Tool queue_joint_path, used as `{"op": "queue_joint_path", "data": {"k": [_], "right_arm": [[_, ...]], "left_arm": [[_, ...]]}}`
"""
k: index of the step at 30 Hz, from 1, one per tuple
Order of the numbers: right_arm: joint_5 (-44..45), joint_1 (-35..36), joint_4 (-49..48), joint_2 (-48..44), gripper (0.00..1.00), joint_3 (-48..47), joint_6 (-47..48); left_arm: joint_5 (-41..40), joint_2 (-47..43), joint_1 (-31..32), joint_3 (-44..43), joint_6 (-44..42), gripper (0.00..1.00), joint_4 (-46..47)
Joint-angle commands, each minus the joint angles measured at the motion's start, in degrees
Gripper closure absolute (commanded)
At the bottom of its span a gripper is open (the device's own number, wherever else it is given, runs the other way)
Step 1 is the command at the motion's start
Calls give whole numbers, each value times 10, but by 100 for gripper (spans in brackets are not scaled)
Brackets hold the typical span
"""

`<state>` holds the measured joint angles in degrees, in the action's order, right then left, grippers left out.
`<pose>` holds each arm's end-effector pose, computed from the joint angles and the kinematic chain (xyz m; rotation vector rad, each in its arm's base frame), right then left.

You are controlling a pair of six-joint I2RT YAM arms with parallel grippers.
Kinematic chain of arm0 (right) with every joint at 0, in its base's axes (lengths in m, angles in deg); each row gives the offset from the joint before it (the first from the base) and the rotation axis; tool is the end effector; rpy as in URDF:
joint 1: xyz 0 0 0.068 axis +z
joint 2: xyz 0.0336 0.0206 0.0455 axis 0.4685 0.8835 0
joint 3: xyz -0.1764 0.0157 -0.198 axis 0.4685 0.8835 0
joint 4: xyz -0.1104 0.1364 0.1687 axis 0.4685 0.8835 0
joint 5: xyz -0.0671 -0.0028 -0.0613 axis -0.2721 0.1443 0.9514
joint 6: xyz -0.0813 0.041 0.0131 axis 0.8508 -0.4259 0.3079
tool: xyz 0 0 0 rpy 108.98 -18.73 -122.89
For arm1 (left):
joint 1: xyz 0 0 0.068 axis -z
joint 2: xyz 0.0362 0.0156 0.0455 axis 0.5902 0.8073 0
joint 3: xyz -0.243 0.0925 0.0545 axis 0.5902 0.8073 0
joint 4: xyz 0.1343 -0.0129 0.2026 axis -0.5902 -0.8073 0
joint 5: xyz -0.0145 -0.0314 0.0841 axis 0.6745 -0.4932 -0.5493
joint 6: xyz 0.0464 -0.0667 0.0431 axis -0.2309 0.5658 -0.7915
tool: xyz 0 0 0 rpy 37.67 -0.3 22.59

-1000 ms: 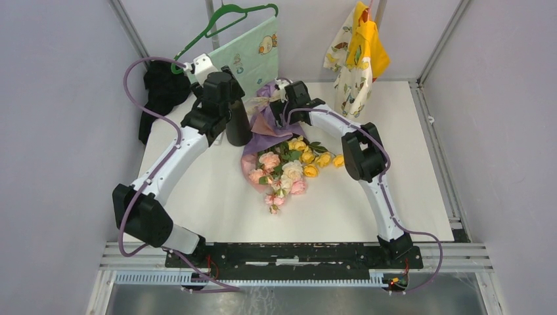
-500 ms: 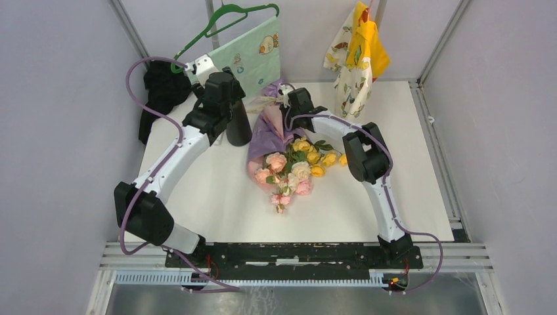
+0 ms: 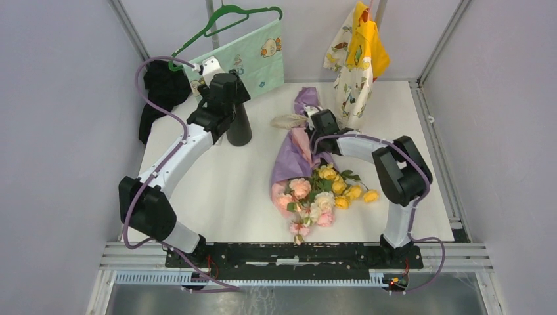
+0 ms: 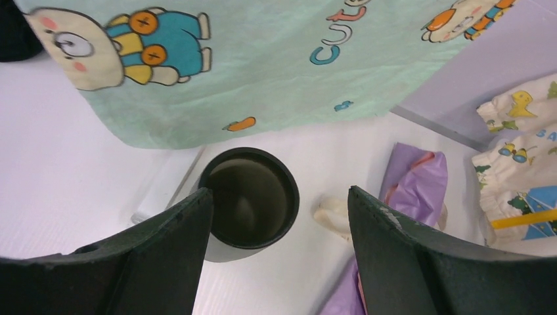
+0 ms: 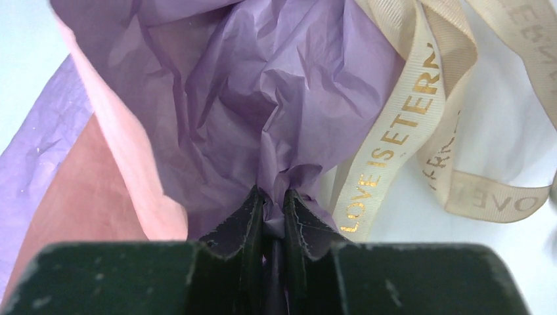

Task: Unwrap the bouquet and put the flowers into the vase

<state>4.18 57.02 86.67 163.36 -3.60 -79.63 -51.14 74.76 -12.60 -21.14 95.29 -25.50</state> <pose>0.3823 0.2037 0.1305 -0.3802 2.3908 0.1895 0.3582 -0.1078 0.3416 -0.4796 1.8382 -0.0871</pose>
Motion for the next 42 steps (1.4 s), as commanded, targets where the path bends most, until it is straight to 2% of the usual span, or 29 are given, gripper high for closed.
{"op": "queue_joint_path", "data": {"k": [1,3,4,7,8,10,12,14,15,16,19,20,22,24,28,31,32,33,34,35,36,39,42], "right_arm": [[19,8,39,-81,92,130,-10],[17,18,36,-121,95,174,-14],[14,25,37,-133,100,191,-14],[3,42,46,-165,99,227,-19],[-2,45,47,-174,95,238,-22],[4,54,53,-203,77,247,-16],[24,62,63,-234,50,244,-11],[34,63,78,-264,17,225,-3],[45,62,90,-277,9,209,2],[56,62,98,-289,3,192,6],[103,62,105,-310,2,155,17],[117,61,105,-306,2,139,22],[136,55,120,-276,8,97,28],[141,47,128,-237,18,55,30],[116,22,121,-154,30,-31,34],[70,6,134,-88,47,-116,53],[60,1,151,-67,59,-147,58],[48,-2,165,-44,66,-184,66],[47,-4,182,-27,77,-217,68],[45,-5,193,-10,91,-239,71],[42,-6,195,-2,100,-259,74],[17,-9,202,23,100,-301,84],[-29,-11,231,59,100,-345,84]], "left_arm": [[35,9,7,-3,5,19,23],[52,15,12,-3,3,19,27],[58,17,15,-2,3,19,27],[82,18,33,13,-4,20,38],[84,14,44,23,-8,20,46],[62,0,80,52,-14,20,67],[37,-25,113,90,-13,20,94],[36,-53,145,136,-8,20,119],[36,-69,160,155,-6,21,127],[33,-85,178,173,-3,21,133],[8,-139,239,225,1,24,135],[6,-165,257,244,4,27,135],[12,-196,291,278,17,38,137],[33,-214,317,305,40,48,139],[39,-196,380,325,37,50,169],[7,-143,433,306,10,51,152],[5,-123,442,300,2,56,149],[5,-100,448,297,0,60,149],[12,-78,450,296,-1,68,153],[28,-51,452,293,-2,77,157],[41,-31,453,291,-2,81,162],[75,15,455,280,-7,92,176],[100,54,455,259,-23,98,179]]}}
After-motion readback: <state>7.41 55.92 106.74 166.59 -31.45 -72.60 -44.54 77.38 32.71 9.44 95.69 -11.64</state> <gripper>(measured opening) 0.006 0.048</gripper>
